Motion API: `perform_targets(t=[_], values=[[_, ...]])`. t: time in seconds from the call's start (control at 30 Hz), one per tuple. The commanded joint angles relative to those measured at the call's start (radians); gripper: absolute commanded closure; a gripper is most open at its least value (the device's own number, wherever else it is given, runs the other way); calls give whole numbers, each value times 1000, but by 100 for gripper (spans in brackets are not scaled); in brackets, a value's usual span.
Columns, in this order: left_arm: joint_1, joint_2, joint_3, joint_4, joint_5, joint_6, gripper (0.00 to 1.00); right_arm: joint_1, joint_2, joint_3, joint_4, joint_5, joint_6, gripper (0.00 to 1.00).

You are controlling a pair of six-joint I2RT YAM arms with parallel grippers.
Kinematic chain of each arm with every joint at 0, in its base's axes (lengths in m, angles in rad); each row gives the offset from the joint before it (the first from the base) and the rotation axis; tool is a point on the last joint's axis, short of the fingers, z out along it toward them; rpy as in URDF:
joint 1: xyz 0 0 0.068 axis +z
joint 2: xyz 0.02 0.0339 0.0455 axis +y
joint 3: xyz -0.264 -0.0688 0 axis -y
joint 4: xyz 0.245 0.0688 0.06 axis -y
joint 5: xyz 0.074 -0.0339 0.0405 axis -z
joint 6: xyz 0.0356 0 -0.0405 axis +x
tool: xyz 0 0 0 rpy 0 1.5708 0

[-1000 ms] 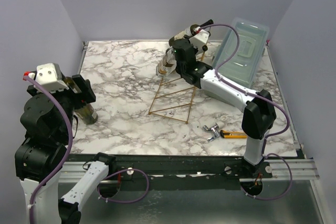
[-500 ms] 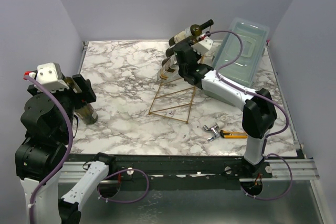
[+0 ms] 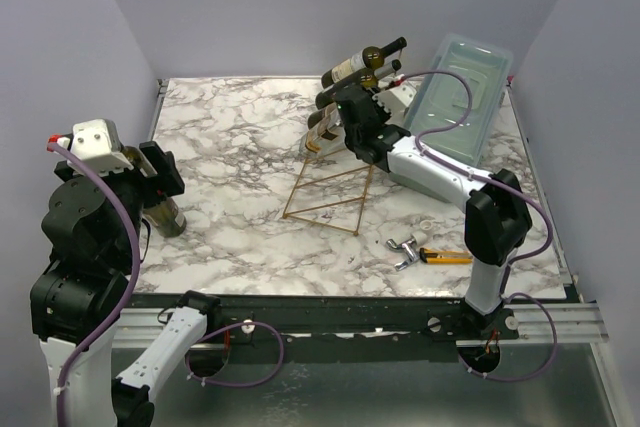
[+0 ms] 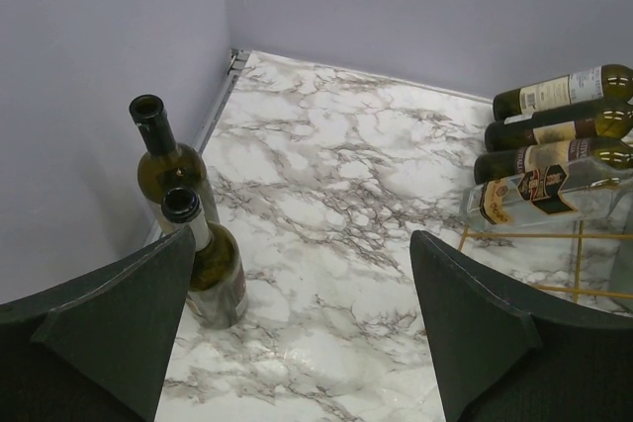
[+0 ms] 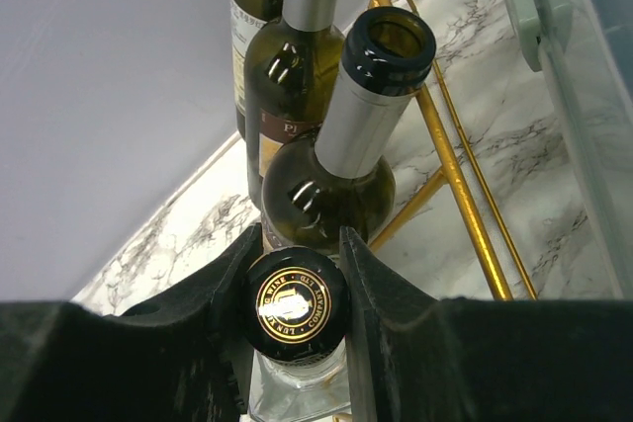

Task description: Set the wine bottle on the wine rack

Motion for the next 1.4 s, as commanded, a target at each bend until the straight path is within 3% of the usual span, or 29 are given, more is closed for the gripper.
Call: perform_targets(t=[0.0, 0.43, 0.83, 1.37], values=[[-4, -2, -7, -3, 20, -10, 9, 1, -36, -24, 23, 17, 107, 82], [-5, -2, -10, -4, 40, -31, 9, 1, -79, -80, 53, -17, 7, 51], [-4, -1, -14, -7, 64, -61, 9, 2, -134, -122, 77, -62, -142, 32], [-3, 8, -10, -8, 80, -79, 9, 2, -152, -89, 53, -40, -316, 27]])
